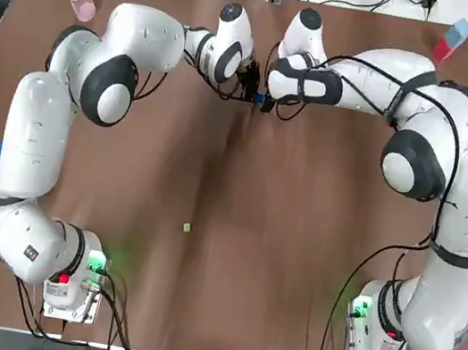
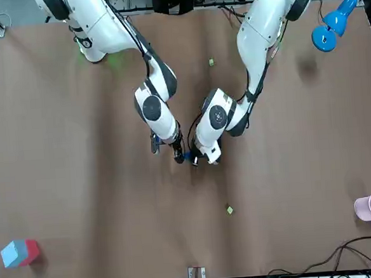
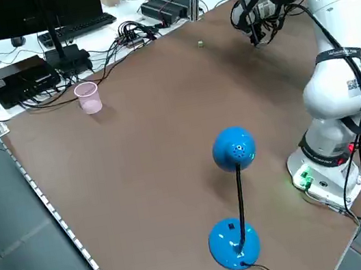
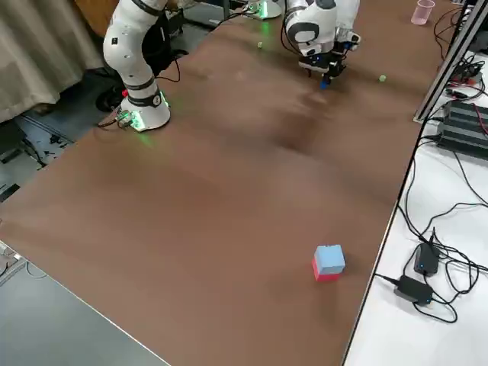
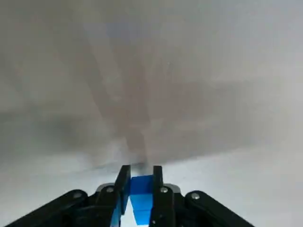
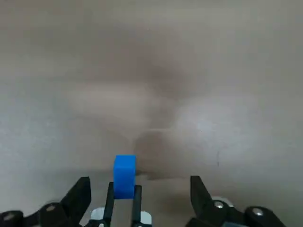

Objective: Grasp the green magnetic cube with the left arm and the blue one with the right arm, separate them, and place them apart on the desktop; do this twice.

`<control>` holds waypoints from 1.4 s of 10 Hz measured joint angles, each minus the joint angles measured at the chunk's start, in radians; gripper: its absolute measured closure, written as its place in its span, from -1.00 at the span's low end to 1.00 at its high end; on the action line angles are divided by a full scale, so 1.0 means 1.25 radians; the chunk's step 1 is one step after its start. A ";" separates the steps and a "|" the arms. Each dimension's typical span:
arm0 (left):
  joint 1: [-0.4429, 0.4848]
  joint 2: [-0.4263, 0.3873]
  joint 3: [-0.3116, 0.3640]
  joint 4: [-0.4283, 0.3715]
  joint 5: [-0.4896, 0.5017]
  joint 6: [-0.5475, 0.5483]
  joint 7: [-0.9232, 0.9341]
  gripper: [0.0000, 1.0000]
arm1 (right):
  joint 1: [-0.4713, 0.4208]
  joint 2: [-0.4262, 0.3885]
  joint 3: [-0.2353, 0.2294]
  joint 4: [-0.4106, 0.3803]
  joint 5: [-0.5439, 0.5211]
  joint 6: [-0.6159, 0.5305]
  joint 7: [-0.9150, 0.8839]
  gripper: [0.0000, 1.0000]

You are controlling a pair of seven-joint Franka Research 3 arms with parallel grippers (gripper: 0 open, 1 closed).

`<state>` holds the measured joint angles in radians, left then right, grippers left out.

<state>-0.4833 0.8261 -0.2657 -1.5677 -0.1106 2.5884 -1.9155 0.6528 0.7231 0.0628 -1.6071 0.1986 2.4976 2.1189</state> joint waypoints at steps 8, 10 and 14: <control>0.031 -0.028 -0.021 0.000 0.000 -0.063 0.000 0.54 | 0.000 0.018 0.000 0.000 0.004 0.034 0.002 -0.71; 0.031 -0.028 -0.024 0.000 0.000 -0.063 0.000 0.54 | 0.001 0.018 0.000 0.001 0.030 0.034 0.003 -0.65; 0.031 -0.028 -0.024 0.000 0.000 -0.063 0.000 0.54 | 0.007 0.018 0.001 0.008 0.045 0.037 0.007 -0.53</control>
<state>-0.4440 0.7907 -0.2963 -1.5678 -0.1106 2.5096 -1.9150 0.6620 0.7459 0.0639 -1.5967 0.2547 2.5437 2.1280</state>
